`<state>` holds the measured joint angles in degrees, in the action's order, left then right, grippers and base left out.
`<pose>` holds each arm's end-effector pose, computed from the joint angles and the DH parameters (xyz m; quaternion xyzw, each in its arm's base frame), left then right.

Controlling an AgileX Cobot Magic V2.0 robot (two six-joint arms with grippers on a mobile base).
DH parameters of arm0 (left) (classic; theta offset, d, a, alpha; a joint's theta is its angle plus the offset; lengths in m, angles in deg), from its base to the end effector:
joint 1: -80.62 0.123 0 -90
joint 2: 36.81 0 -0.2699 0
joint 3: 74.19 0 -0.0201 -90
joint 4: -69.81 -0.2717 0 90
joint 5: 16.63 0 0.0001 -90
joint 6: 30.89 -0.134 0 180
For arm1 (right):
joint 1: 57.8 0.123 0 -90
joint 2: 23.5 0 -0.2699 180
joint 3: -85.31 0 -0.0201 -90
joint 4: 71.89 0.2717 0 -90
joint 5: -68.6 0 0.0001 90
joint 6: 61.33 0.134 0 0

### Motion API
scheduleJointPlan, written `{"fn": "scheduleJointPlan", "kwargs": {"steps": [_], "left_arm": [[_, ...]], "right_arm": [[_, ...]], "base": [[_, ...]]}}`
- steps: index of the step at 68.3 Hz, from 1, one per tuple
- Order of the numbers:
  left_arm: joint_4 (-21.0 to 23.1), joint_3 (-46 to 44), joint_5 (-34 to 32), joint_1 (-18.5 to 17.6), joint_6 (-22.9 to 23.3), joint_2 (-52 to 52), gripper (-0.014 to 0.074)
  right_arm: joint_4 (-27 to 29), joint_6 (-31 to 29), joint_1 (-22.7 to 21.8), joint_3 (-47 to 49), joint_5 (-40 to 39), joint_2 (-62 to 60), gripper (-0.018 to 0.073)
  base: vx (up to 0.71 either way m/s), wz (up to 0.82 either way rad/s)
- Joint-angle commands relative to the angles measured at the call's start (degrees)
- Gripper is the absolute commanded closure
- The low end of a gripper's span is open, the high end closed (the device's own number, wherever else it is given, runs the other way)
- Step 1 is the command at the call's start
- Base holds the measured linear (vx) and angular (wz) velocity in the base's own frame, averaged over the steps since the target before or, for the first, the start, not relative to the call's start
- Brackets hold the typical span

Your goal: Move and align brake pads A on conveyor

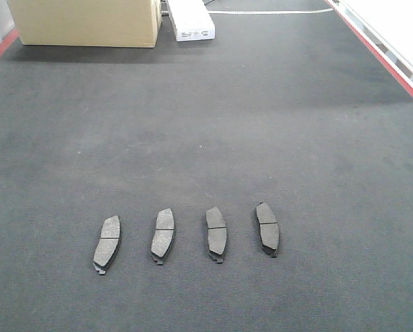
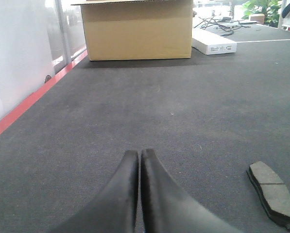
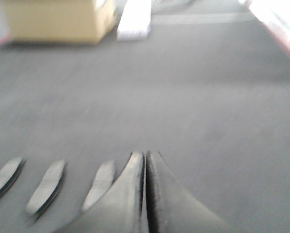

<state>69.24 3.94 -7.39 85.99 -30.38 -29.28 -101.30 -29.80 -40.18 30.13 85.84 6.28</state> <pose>0.1347 0.0129 0.1874 -0.0347 0.7359 0.0326 0.6755 0.1633 0.0314 0.2776 -0.0492 0.7643 0.0609 0.6400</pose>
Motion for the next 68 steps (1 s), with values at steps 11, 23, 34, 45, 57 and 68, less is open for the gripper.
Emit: {"fn": "scheduleJointPlan", "kwargs": {"steps": [11, 23, 34, 45, 57, 68], "left_arm": [[0.57, -0.51, -4.70, 0.25, 0.07, -0.75, 0.0603], [0.57, -0.51, -4.70, 0.25, 0.07, -0.75, 0.0603], [0.57, -0.51, -4.70, 0.25, 0.07, -0.75, 0.0603], [0.57, -0.51, -4.70, 0.25, 0.07, -0.75, 0.0603], [0.57, -0.51, -4.70, 0.25, 0.07, -0.75, 0.0603], [0.57, -0.51, -4.70, 0.25, 0.07, -0.75, 0.0603]], "right_arm": [[21.59, -28.36, -11.89, -10.29, -25.11, -8.57, 0.0568], [29.08, -30.03, -16.31, -18.63, -25.14, -15.68, 0.0568], [28.53, -26.17, -18.71, -24.08, -22.65, -20.48, 0.0568], [27.60, -24.98, -19.31, -24.40, -16.34, -23.01, 0.0568], [28.29, -24.70, -19.31, -24.40, -15.86, -23.01, 0.0568], [28.29, -24.70, -19.31, -24.40, -15.86, -23.01, 0.0568]], "base": [[0.00, 0.00], [0.00, 0.00], [0.00, 0.00], [0.00, 0.00], [0.00, 0.00], [0.00, 0.00]]}}
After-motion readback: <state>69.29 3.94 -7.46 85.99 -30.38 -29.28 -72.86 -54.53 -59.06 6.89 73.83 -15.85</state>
